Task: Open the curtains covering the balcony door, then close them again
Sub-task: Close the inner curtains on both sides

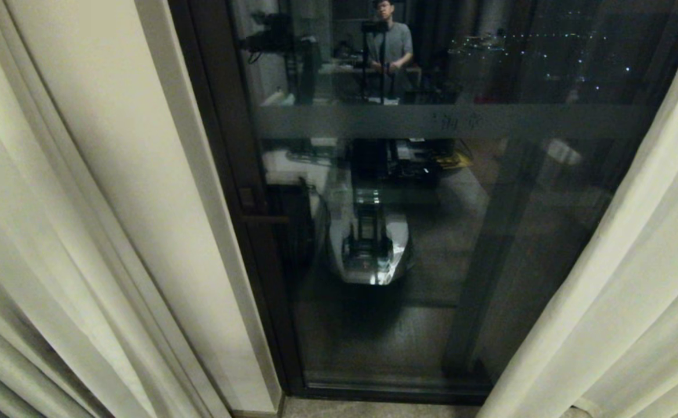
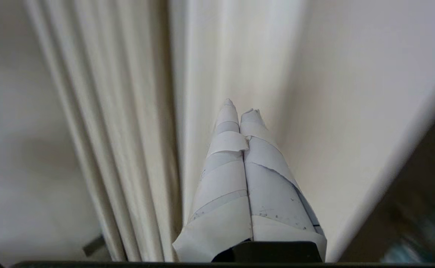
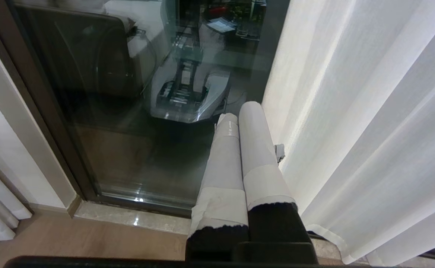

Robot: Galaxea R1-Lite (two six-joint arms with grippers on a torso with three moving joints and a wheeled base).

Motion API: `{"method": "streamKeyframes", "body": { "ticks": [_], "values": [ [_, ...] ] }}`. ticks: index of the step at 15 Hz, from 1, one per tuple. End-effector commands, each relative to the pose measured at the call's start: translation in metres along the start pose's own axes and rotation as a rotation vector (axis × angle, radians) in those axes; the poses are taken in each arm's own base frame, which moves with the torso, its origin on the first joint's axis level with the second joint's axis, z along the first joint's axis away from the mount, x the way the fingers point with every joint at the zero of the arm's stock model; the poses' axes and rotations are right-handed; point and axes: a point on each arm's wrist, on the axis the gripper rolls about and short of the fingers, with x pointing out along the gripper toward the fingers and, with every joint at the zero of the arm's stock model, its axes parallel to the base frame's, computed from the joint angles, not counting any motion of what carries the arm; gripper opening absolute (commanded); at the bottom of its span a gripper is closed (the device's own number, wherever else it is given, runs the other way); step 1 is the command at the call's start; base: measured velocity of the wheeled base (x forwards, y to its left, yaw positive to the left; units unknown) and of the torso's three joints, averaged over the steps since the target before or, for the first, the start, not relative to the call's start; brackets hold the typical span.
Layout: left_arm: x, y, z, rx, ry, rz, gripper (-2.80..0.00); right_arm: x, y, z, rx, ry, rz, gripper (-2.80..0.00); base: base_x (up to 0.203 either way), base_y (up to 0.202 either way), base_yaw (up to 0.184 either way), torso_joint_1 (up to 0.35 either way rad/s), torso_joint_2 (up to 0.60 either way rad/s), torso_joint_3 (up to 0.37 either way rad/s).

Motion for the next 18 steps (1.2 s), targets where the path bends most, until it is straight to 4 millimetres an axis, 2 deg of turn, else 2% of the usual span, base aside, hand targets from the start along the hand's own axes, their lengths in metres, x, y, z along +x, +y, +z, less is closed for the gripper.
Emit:
{"method": "streamKeyframes", "body": {
  "ticks": [1,4,5,11,18],
  "values": [
    [0.066,-0.014,-0.012,0.026,0.049,0.083,-2.8,0.0,0.0,0.0,-0.001,0.001,0.002,-2.8,0.0,0.0,0.0,0.0,0.0,0.0],
    [0.101,-0.019,-0.017,-0.004,0.044,0.116,-2.8,0.0,0.0,0.0,-0.001,0.001,0.0,-2.8,0.0,0.0,0.0,0.0,0.0,0.0],
    [0.106,-0.02,-0.019,-0.012,0.047,0.118,0.0,0.0,0.0,0.0,-0.001,0.001,0.0,-2.8,0.0,0.0,0.0,0.0,0.0,0.0],
    [0.133,-0.019,-0.029,-0.017,0.04,0.152,0.0,0.0,0.0,0.0,-0.001,0.001,0.001,-2.8,0.0,0.0,0.0,0.0,0.0,0.0],
    [0.189,-0.035,-0.049,-0.031,0.015,0.087,0.0,0.0,0.0,0.0,-0.001,0.001,0.001,-2.8,0.0,0.0,0.0,0.0,0.0,0.0]
  ]
}}
